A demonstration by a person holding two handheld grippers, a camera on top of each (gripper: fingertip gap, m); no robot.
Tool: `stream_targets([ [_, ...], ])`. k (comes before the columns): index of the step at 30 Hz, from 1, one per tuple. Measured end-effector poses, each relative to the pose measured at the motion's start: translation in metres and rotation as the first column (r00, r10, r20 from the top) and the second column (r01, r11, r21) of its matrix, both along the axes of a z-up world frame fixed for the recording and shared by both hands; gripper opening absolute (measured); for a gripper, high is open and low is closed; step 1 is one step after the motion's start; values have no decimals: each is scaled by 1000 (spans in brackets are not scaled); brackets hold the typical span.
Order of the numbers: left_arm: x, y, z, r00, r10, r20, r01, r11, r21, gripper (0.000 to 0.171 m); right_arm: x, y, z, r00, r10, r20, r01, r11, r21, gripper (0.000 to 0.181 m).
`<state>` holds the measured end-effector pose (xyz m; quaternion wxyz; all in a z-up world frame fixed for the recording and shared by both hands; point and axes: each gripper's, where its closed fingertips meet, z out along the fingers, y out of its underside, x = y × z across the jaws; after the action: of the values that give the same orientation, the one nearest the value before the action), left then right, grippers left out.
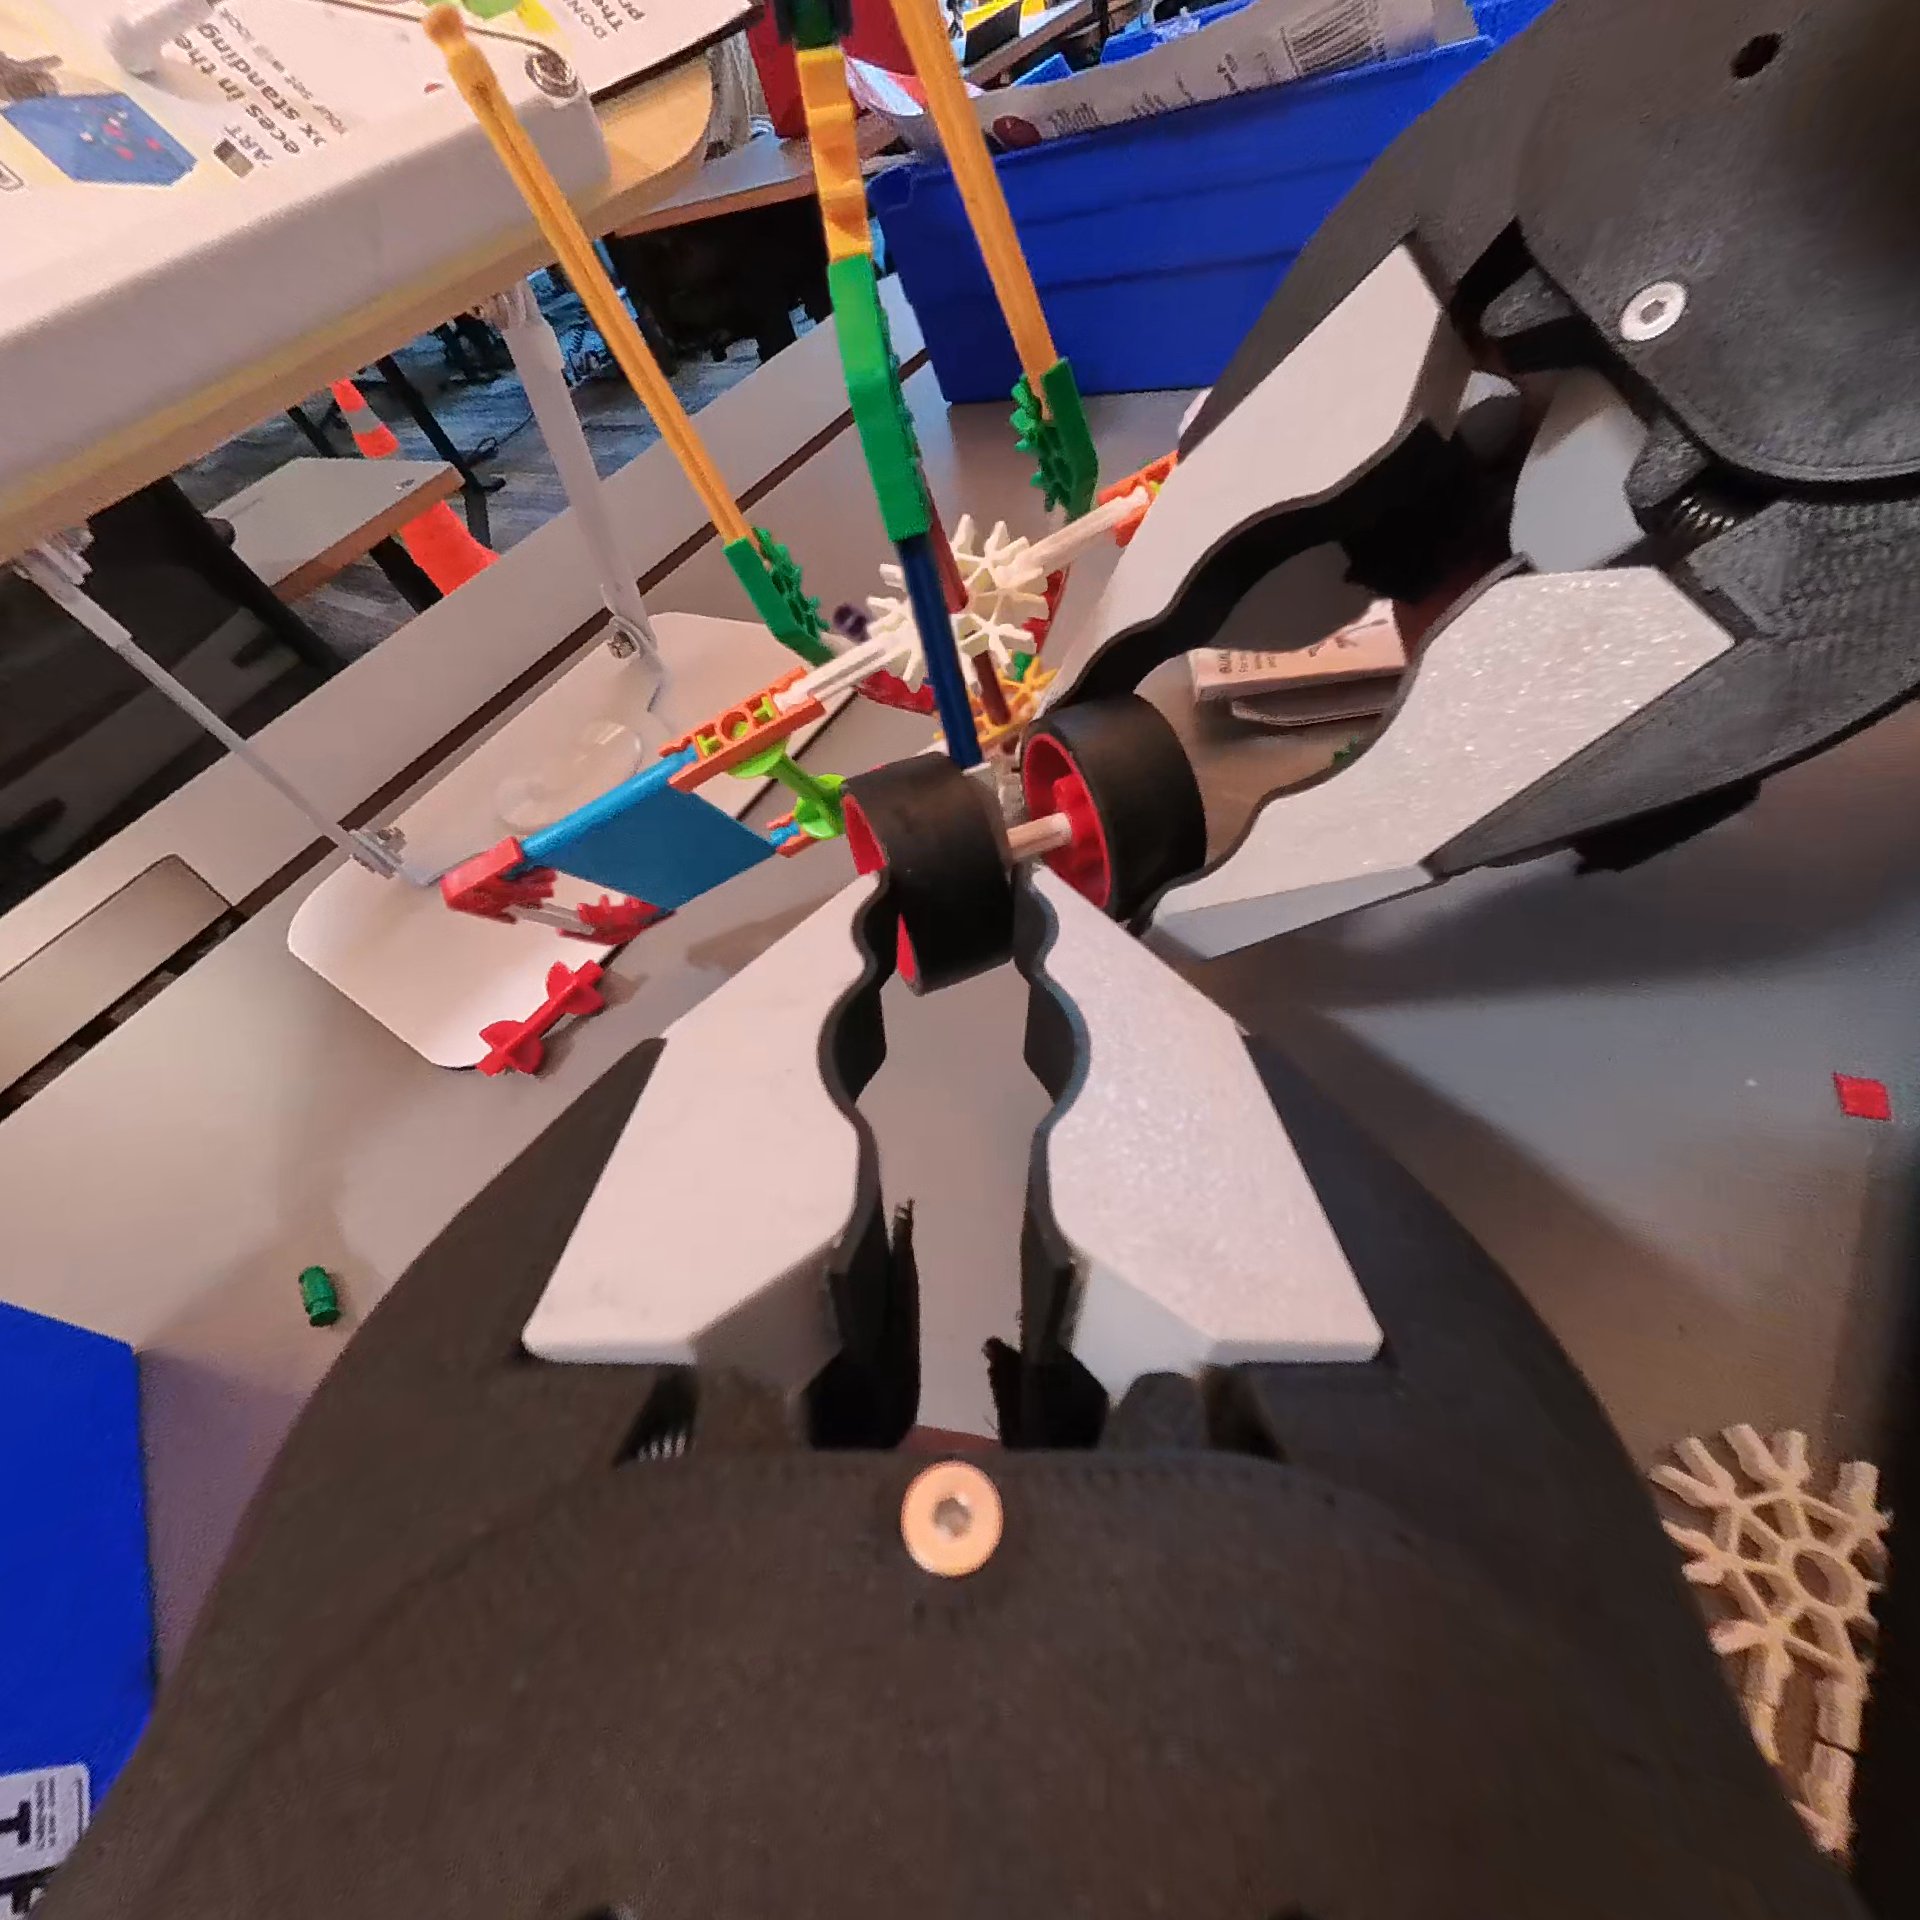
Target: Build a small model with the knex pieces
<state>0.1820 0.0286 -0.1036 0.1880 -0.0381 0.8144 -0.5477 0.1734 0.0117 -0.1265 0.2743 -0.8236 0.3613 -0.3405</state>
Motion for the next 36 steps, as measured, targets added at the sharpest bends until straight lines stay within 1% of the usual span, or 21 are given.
stream_targets([
  [3, -2, 0, 3, 1000, -4, 17, 4, 1000, -7, 19, 0, 1, -1, 1000, 0, -4, 0, 1000, 26, 46],
  [7, -4, 0, 4, 998, -15, -63, 12, 999, -39, 18, 0, 3, -1, 1000, 10, 6, -11, 999, 42, 46],
  [11, -4, 0, 5, 999, -10, -52, 8, 999, -37, 18, 1, 4, 4, 1000, 5, 15, -6, 998, 67, 45],
  [16, -5, 1, 5, 998, -1, -56, -2, 999, -42, 17, 1, 4, 5, 999, -4, 34, 2, 999, 44, 45],
  [19, -6, 1, 5, 996, -7, -89, 3, 999, -52, 17, 0, 4, 7, 999, -3, 32, 1, 999, 51, 45],
  [23, -9, -1, 3, 996, -15, -88, 11, 999, -43, 17, -3, 3, 6, 999, -5, 36, 4, 999, 43, 44],
  [28, -15, -3, 4, 992, -45, -116, 40, 998, -43, 17, -6, 3, 8, 999, 32, 40, -34, 998, 46, 44],
  [32, -18, -4, 3, 991, -49, -123, 44, 998, -39, 17, -9, 2, 6, 998, 47, 42, -48, 998, 31, 44],
  [33, -18, -4, 4, 989, -51, -142, 45, 998, -50, 17, -9, 2, 8, 998, 49, 45, -51, 998, 35, 45],
  [36, -24, -6, 2, 986, -82, -145, 77, 996, -41, 17, -15, -1, 2, 997, 74, -1, -74, 997, 2, 46],
])
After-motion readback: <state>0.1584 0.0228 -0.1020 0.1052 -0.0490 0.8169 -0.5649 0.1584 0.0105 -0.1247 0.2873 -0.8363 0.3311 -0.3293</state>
